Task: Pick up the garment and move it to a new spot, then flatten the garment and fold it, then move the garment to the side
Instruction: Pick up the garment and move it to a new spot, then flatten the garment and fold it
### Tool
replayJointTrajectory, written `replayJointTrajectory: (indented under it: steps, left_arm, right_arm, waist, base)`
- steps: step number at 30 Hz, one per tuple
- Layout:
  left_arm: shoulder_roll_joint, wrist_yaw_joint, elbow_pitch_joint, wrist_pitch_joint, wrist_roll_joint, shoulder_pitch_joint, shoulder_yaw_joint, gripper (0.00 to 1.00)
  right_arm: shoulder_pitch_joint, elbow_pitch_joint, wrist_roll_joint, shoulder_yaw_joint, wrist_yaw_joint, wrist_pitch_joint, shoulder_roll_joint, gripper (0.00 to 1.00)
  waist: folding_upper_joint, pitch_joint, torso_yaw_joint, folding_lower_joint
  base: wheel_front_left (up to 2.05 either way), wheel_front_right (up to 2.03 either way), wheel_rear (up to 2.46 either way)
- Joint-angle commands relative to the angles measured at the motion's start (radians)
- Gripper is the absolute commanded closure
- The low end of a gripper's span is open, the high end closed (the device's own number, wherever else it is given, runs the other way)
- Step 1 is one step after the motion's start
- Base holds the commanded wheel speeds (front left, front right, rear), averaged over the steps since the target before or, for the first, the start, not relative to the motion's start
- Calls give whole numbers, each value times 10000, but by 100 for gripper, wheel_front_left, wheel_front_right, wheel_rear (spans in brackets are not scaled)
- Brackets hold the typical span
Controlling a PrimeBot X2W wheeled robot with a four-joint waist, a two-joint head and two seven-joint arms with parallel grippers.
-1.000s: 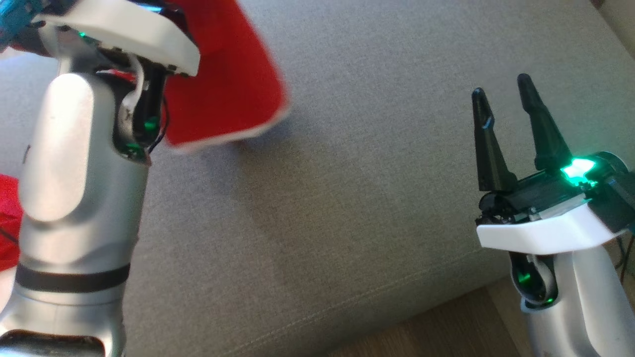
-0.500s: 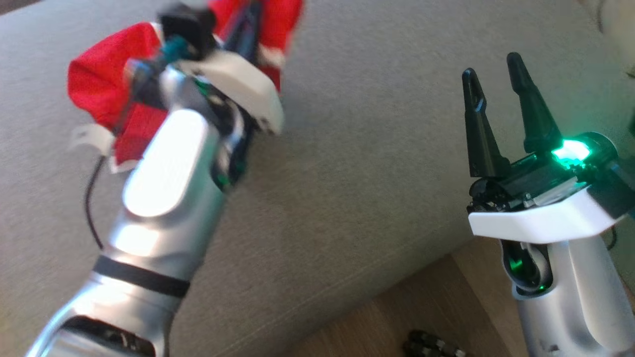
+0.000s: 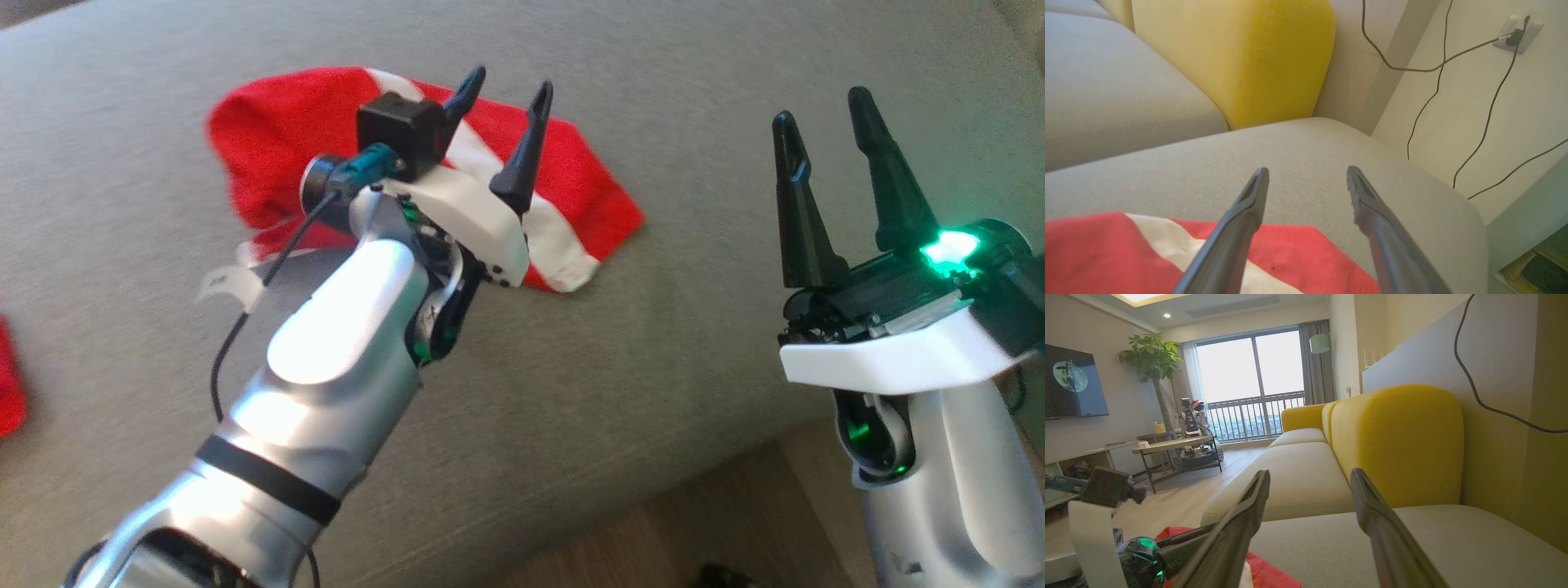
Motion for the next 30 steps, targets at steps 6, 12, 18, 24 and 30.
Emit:
replayJointTrajectory:
  steps: [6,12,18,24,30]
  left_arm:
    - [1133,220,-1358,-470,559,-331,768,0]
    - [2386,707,-3408,-531,1146,1715,1739,0]
    - [2696,860,-5320,-534,1941,4618,2852,0]
    - [1796,456,-6127,-535,2841,6698,4073,0]
    - [980,-375,-6065,-535,3712,7503,4750,0]
  right_arm:
    - [299,-55,-563,46,-2,-64,20,0]
    - [728,288,-1079,55,-2,-64,20,0]
    - [1162,667,-1381,-59,-2,-65,20,0]
    - [1465,1053,-1549,-106,-2,-65,20,0]
    - [1390,1782,-2224,10,-2,-14,20,0]
  waist:
    - [0,-1118,1839,0]
    - [0,-1741,3048,0]
    - [0,-2066,3946,0]
    - [0,-2286,4613,0]
    - [0,-2462,5277,0]
  base:
    - [0,0,0]
    - [0,0,0]
    - [0,0,0]
    - [0,0,0]
    - [0,0,0]
